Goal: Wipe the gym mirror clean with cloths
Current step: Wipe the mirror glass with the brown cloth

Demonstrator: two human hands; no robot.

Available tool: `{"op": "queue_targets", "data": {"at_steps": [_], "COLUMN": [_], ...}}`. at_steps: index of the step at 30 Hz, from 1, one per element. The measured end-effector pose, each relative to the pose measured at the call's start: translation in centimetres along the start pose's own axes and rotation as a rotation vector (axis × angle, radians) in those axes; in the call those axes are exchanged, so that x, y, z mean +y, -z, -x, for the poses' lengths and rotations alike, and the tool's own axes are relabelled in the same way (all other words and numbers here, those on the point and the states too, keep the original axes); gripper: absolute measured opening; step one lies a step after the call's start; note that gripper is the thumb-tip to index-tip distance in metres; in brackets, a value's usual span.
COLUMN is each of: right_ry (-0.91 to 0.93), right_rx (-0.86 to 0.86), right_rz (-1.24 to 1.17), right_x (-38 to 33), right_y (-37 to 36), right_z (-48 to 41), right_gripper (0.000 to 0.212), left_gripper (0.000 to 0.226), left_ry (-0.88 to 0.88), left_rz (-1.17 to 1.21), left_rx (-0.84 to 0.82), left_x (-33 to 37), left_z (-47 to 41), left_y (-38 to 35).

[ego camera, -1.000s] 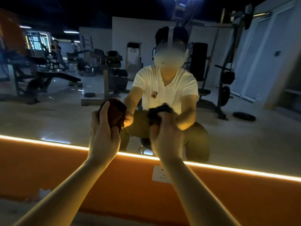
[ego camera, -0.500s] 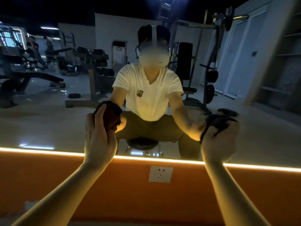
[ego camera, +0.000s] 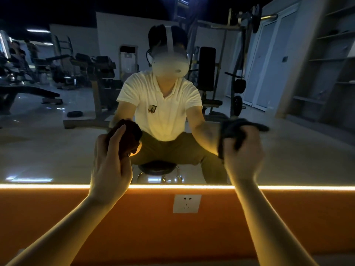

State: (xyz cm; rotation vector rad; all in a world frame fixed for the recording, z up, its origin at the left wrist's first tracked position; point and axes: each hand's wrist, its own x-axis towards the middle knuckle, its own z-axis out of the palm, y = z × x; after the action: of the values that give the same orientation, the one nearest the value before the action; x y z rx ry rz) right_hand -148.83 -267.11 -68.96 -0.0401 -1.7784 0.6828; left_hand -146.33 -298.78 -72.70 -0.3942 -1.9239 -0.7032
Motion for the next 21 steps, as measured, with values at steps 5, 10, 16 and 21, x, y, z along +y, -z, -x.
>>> {"op": "queue_targets", "data": {"at_steps": [5, 10, 16, 21], "right_ry": [-0.422, 0.436, 0.437, -0.065], "right_rx": [0.197, -0.358, -0.347, -0.153], "right_rz": [0.007, -0.075, 0.067, 0.237], "right_x": [-3.3, -13.6, -4.3, 2.7], "right_y": [-2.4, -5.8, -2.6, 2.4], "right_z": [1.9, 8.6, 5.4, 3.4], "right_gripper": [0.030, 0.029, 0.022, 0.036], "left_gripper": [0.080, 0.066, 0.060, 0.059], "left_ry": [-0.018, -0.004, -0.187, -0.300], "left_rz": [-0.005, 0.000, -0.020, -0.119], "left_rx": [-0.024, 0.011, -0.068, -0.089], "left_x": [-0.4, -0.7, -0.5, 0.2], "left_z": [0.3, 0.0, 0.4, 0.9], "left_y": [0.7, 1.5, -0.6, -3.4]}}
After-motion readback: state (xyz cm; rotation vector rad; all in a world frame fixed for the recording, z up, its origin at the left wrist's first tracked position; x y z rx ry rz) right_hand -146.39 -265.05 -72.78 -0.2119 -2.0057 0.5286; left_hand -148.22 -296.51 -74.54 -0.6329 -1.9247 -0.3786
